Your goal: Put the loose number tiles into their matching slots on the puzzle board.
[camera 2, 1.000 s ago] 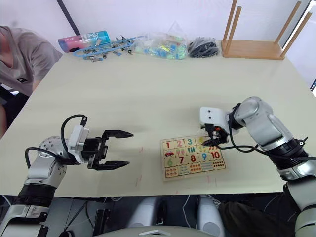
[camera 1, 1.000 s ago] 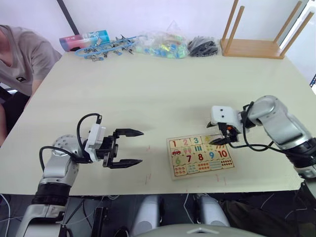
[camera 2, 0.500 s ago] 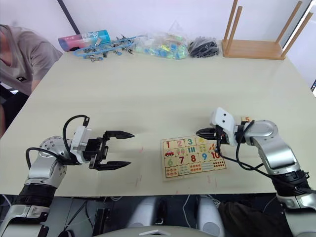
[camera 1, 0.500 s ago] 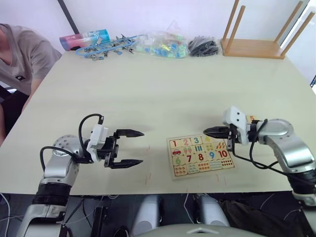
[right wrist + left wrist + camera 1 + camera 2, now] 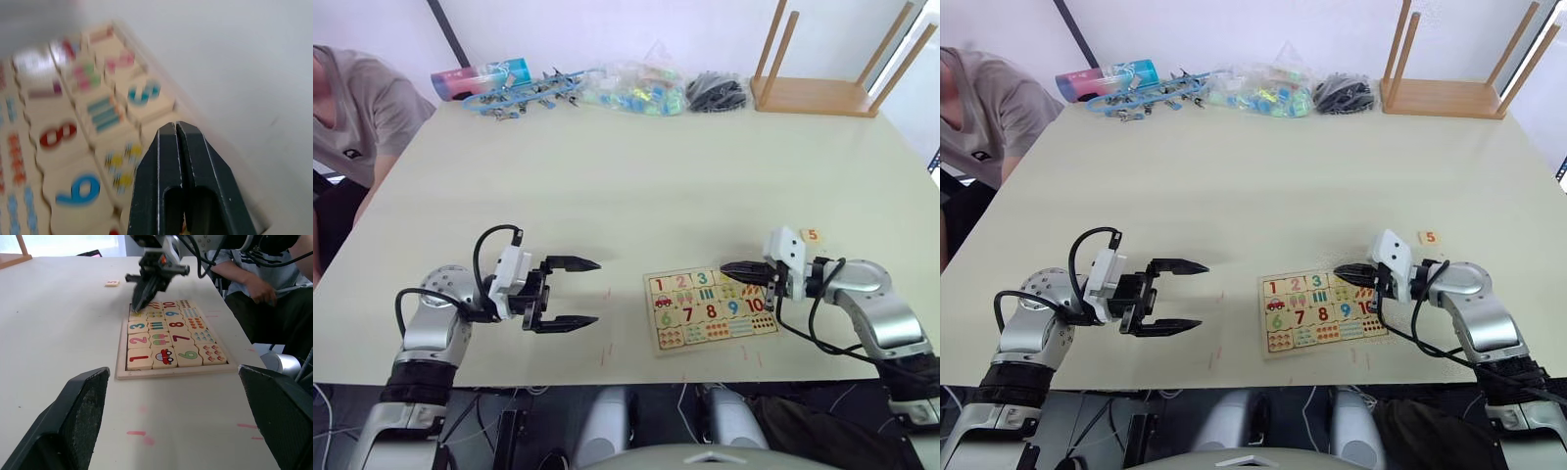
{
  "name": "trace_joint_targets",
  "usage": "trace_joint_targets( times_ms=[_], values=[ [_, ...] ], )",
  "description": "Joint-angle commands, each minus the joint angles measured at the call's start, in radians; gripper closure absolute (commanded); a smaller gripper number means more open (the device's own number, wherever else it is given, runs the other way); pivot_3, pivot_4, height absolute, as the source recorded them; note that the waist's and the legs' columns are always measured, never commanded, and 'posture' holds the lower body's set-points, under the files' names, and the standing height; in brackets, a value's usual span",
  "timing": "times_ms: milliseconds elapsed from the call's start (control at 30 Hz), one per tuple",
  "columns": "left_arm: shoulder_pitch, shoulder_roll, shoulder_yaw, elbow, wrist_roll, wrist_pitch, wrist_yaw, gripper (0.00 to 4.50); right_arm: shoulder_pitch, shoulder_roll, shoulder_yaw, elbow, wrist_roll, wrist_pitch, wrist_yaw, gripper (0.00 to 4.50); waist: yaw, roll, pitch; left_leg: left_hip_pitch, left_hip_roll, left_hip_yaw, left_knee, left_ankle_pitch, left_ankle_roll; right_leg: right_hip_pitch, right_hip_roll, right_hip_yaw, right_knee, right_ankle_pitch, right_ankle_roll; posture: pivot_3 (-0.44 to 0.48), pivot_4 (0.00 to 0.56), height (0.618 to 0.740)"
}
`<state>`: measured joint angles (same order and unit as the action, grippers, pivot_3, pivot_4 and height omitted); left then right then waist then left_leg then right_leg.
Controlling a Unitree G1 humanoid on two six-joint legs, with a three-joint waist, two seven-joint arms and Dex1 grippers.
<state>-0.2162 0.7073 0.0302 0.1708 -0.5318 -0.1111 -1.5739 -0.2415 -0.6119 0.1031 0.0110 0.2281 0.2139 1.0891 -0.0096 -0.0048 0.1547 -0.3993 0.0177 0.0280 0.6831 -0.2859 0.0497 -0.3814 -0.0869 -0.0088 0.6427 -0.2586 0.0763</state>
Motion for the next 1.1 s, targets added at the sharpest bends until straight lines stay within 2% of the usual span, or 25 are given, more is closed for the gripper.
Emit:
trace_joint_targets(
  times_ms=[33, 367, 467, 600, 867, 967, 1067, 1100],
  values=[
    [-0.006, -0.002, 0.011, -0.007, 0.004, 0.002, 0.003, 0.0, 0.019, -0.014, 0.018, 0.02, -0.027, -0.001, -0.007, 4.46, 0.0, 0.0, 0.0, 0.001, 0.0, 0.0, 0.0, 0.0, 0.0, 0.0, 0.0, 0.0, 0.0, 0.0, 0.0, 0.0, 0.15, 0.74],
    [0.0, -0.016, 0.019, -0.007, 0.018, 0.008, 0.037, 0.0, 0.014, 0.003, -0.052, -0.038, 0.059, -0.007, -0.037, 4.46, 0.0, 0.0, 0.0, 0.002, 0.0, 0.0, 0.0, 0.0, 0.0, 0.001, 0.0, 0.0, 0.0, 0.0, 0.0, 0.0, 0.15, 0.74],
    [0.009, -0.028, 0.03, -0.016, 0.034, 0.002, 0.095, 0.0, 0.031, 0.001, -0.083, -0.078, 0.086, -0.007, -0.055, 4.46, 0.0, 0.0, 0.0, 0.001, 0.0, -0.001, 0.0, 0.0, 0.0, 0.001, 0.0, 0.0, 0.0, 0.0, 0.0, 0.0, 0.15, 0.74],
    [0.009, -0.04, 0.036, -0.009, 0.045, 0.041, 0.174, 0.0, 0.094, -0.01, -0.165, -0.153, 0.137, 0.005, -0.091, 4.46, 0.004, 0.0, 0.0, 0.001, 0.0, -0.001, 0.0, 0.0, 0.0, 0.001, 0.0, 0.0, 0.0, 0.0, 0.0, 0.0, 0.15, 0.74],
    [0.011, -0.05, 0.073, 0.02, 0.036, 0.036, 0.217, 0.0, 0.287, -0.009, -0.345, -0.212, 0.189, -0.053, -0.151, 4.46, 0.008, 0.0, 0.0, 0.001, 0.0, -0.001, 0.0, 0.0, 0.0, 0.001, 0.0, 0.0, 0.0, 0.0, 0.0, 0.0, 0.15, 0.74],
    [0.024, -0.055, 0.094, 0.03, 0.027, 0.051, 0.238, 0.0, 0.382, 0.0, -0.438, -0.169, 0.205, -0.116, -0.152, 3.57, 0.011, 0.0, 0.0, 0.001, 0.0, -0.001, 0.0, 0.0, 0.0, 0.002, 0.0, 0.0, 0.0, 0.0, 0.0, 0.0, 0.15, 0.74],
    [0.046, -0.058, 0.112, 0.038, 0.023, 0.047, 0.242, 0.0, 0.459, 0.002, -0.515, -0.134, 0.239, -0.168, -0.127, 2.2, 0.013, 0.0, 0.0, 0.001, 0.0, -0.001, 0.0, 0.0, 0.0, 0.002, 0.0, 0.0, 0.0, 0.0, 0.0, 0.0, 0.15, 0.74],
    [0.057, -0.063, 0.125, 0.044, 0.026, 0.037, 0.255, 0.0, 0.492, 0.006, -0.544, -0.121, 0.247, -0.19, -0.119, 1.54, 0.013, 0.0, 0.0, 0.001, 0.0, -0.001, 0.0, 0.0, 0.0, 0.002, 0.0, 0.0, 0.0, 0.0, 0.0, 0.0, 0.15, 0.74]
  ],
)
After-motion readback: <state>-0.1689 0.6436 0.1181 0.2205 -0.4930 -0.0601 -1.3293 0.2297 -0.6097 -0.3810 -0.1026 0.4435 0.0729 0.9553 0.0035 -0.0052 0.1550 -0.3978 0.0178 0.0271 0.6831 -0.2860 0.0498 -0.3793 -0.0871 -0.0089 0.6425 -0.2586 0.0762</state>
